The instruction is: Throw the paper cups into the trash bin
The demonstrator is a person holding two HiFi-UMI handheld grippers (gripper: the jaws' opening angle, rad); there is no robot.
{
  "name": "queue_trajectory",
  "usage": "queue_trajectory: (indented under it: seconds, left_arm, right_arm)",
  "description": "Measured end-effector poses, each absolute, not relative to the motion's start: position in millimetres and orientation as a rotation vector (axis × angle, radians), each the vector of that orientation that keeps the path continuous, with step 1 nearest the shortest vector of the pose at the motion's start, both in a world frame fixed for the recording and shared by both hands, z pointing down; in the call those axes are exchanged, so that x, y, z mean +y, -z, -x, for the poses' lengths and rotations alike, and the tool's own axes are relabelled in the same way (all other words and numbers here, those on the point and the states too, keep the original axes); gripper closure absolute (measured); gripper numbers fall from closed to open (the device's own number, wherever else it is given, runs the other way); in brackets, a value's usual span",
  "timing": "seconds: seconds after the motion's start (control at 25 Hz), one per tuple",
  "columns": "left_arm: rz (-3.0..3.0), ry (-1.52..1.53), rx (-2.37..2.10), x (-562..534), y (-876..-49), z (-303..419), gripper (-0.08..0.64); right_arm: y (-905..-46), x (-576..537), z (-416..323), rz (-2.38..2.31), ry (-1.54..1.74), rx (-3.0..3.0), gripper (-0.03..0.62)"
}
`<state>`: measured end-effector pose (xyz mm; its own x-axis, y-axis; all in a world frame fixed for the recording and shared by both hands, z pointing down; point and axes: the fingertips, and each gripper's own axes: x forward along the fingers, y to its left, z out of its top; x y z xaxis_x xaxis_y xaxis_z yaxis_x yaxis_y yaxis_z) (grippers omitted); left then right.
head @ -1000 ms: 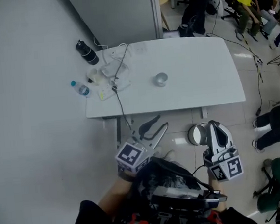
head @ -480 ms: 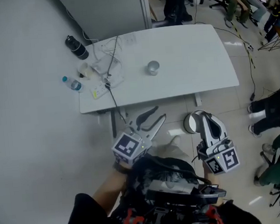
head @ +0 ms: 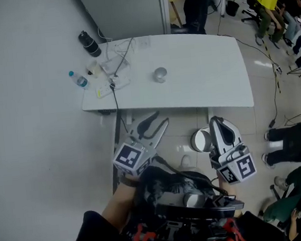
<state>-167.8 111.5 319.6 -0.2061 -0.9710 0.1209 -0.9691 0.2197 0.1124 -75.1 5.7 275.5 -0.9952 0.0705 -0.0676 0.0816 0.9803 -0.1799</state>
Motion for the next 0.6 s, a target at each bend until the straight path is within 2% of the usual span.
queue_trajectory:
  seconds: [0.28, 0.6]
  left_arm:
    - [-1.752, 0.044, -2.410, 64.6, -321.1, 127.8, 0.431]
    - [-1.718, 0.043, -2.442, 49.3, -325.7, 129.2, 0.431]
  right_arm:
    - [-268.5, -48.5, 45.6, -0.238, 0.199, 3.068, 0.586]
    - [-273.5, -63.9, 57.6, -0.295, 0.238, 3.049, 0.586]
